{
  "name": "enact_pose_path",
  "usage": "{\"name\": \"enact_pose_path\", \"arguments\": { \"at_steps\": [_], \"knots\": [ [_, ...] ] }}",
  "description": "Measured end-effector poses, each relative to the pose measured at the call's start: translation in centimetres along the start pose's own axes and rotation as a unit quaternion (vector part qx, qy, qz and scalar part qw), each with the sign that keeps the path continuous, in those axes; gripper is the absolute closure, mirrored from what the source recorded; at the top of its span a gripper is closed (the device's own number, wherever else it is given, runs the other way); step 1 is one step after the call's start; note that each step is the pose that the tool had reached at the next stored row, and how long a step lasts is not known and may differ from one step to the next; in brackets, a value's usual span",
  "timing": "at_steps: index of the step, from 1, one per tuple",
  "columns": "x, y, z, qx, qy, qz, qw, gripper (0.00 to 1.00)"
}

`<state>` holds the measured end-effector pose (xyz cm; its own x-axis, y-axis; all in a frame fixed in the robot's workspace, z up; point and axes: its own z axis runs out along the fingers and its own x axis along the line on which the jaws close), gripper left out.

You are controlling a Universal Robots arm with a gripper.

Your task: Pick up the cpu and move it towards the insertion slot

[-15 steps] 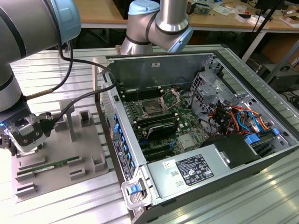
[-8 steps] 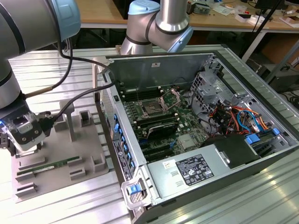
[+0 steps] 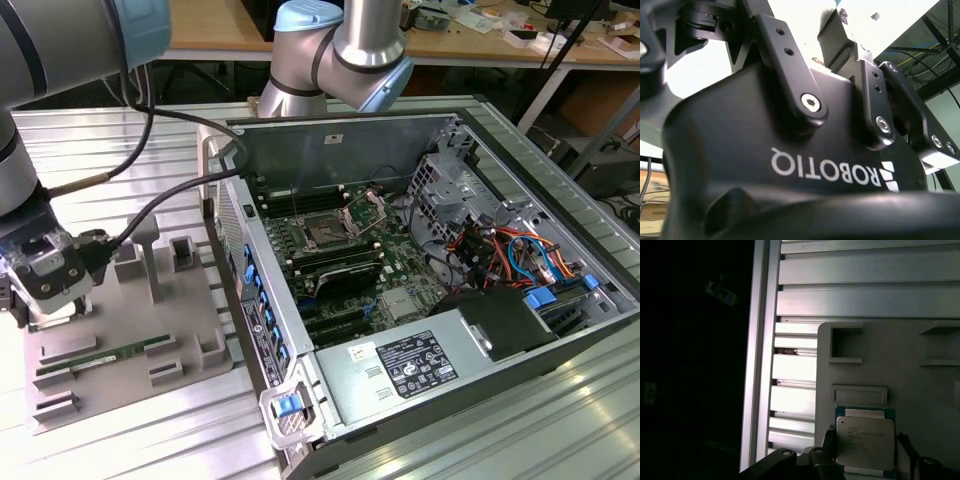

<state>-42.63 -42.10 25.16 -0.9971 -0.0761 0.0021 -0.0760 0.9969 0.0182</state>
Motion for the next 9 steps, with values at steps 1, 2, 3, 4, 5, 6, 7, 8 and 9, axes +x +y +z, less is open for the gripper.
{"name": "enact_pose_path", "arguments": {
  "at_steps": [1,2,3,4,5,6,7,8,9],
  "knots": [
    [0.00,0.00,-0.19,0.0000,0.0000,0.000,1.00000,0.45],
    [0.00,0.00,-0.33,0.0000,0.0000,0.000,1.00000,0.45],
    [0.00,0.01,-0.52,0.0000,0.0000,0.000,1.00000,0.45],
    [0.00,0.01,-0.64,0.0000,0.0000,0.000,1.00000,0.45],
    [0.00,0.01,-0.77,0.0000,0.0000,0.000,1.00000,0.45],
    [0.00,0.01,-0.88,0.0000,0.0000,0.000,1.00000,0.45],
    [0.00,0.02,-1.03,0.0000,0.0000,0.000,1.00000,0.45],
    [0.01,0.02,-1.19,0.0000,0.0000,0.000,1.00000,0.45],
    [0.00,0.02,-1.33,0.0000,0.0000,0.000,1.00000,0.45]
  ]
}}
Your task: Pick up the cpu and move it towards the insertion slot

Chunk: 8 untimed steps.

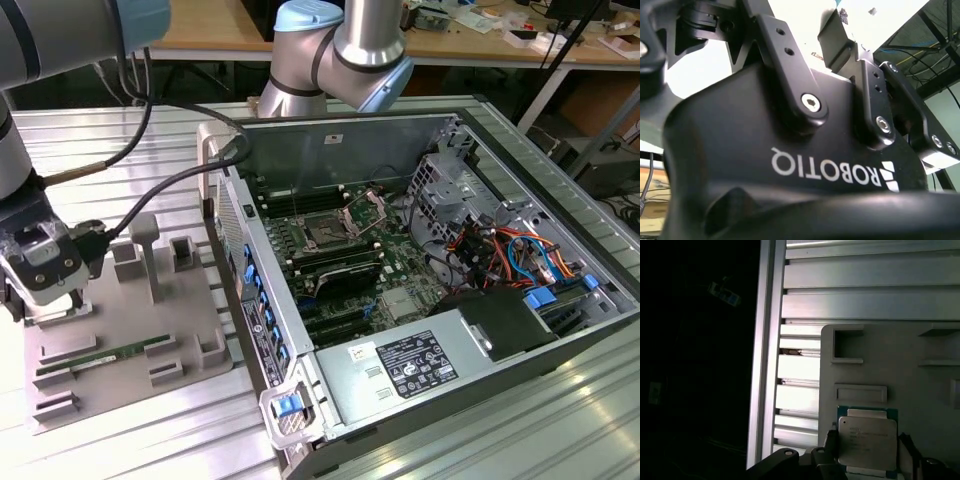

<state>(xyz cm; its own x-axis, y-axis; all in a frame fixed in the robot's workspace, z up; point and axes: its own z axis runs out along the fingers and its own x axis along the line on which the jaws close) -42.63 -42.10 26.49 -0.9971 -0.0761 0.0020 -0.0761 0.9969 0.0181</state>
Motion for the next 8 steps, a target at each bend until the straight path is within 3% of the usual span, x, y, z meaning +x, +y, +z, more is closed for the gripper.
{"name": "enact_pose_path", "arguments": {
  "at_steps": [8],
  "knots": [
    [0.00,0.04,-2.07,0.0000,0.0000,0.000,1.00000,0.45]
  ]
}}
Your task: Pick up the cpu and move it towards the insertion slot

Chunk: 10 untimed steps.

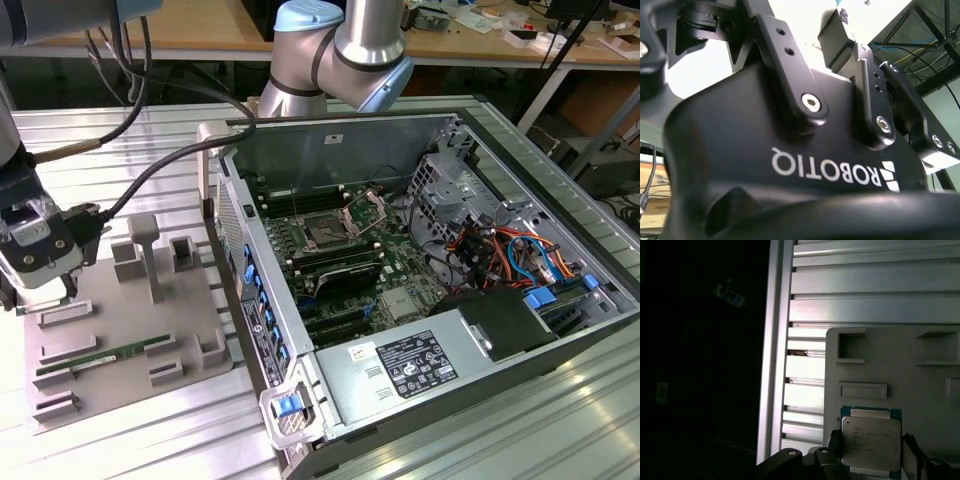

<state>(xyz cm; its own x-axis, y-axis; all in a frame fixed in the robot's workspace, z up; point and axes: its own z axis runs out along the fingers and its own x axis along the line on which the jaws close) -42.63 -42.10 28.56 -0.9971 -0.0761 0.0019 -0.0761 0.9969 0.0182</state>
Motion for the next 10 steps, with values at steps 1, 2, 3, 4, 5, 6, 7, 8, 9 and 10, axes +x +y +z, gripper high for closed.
{"name": "enact_pose_path", "arguments": {
  "at_steps": [1,2,3,4,5,6,7,8,9,10],
  "knots": [
    [0.00,0.00,-0.27,0.0000,0.0000,0.000,1.00000,0.45],
    [0.00,0.01,-0.55,0.0000,0.0000,0.000,1.00000,0.45],
    [0.00,0.02,-0.84,0.0000,0.0000,0.000,1.00000,0.45],
    [0.01,0.02,-1.06,0.0000,0.0001,0.000,1.00000,0.45],
    [0.01,0.02,-1.23,0.0000,0.0000,0.000,1.00000,0.45],
    [0.00,0.03,-1.53,0.0000,0.0001,0.000,1.00000,0.45],
    [0.01,0.03,-1.90,0.0000,0.0000,0.000,1.00000,0.45],
    [0.01,0.04,-2.27,0.0000,0.0000,0.000,1.00000,0.45],
    [0.01,0.05,-2.81,0.0000,0.0000,0.000,1.00000,0.45],
    [0.01,0.06,-3.16,0.0000,0.0001,0.000,1.00000,0.45]
  ]
}}
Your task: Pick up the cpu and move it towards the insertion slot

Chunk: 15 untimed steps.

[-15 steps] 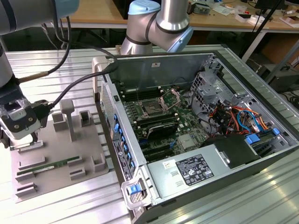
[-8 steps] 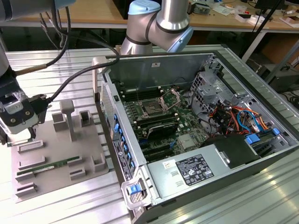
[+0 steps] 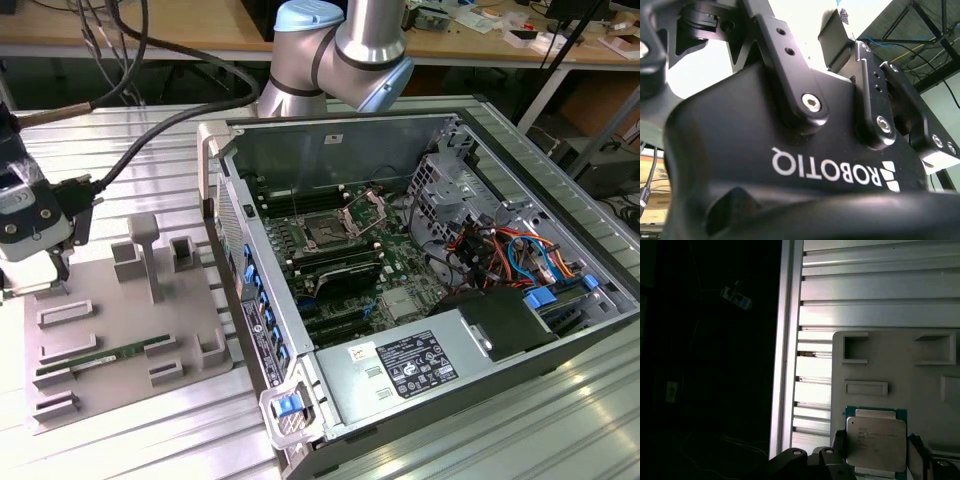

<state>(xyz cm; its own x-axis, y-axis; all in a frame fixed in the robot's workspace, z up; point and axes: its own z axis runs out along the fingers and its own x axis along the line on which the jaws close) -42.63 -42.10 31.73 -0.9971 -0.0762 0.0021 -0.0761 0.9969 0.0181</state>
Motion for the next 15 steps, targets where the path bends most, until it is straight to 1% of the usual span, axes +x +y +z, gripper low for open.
{"name": "enact_pose_path", "arguments": {
  "at_steps": [2,3,8,9,11,12,13,15],
  "knots": [
    [0.00,0.01,-0.45,0.0000,0.0000,0.000,1.00000,0.45],
    [0.00,0.01,-0.85,0.0000,0.0000,0.000,1.00000,0.45],
    [0.00,0.03,-1.75,0.0000,-0.0001,0.000,1.00000,0.45],
    [0.01,0.04,-2.14,0.0000,-0.0001,0.000,1.00000,0.45],
    [0.01,0.05,-2.53,0.0000,0.0000,0.000,1.00000,0.45],
    [0.01,0.07,-3.84,0.0000,-0.0001,0.000,1.00000,0.45],
    [0.01,0.08,-4.20,0.0000,0.0000,0.000,1.00000,0.45],
    [0.01,0.10,-5.28,0.0000,-0.0001,0.000,1.00000,0.45]
  ]
}}
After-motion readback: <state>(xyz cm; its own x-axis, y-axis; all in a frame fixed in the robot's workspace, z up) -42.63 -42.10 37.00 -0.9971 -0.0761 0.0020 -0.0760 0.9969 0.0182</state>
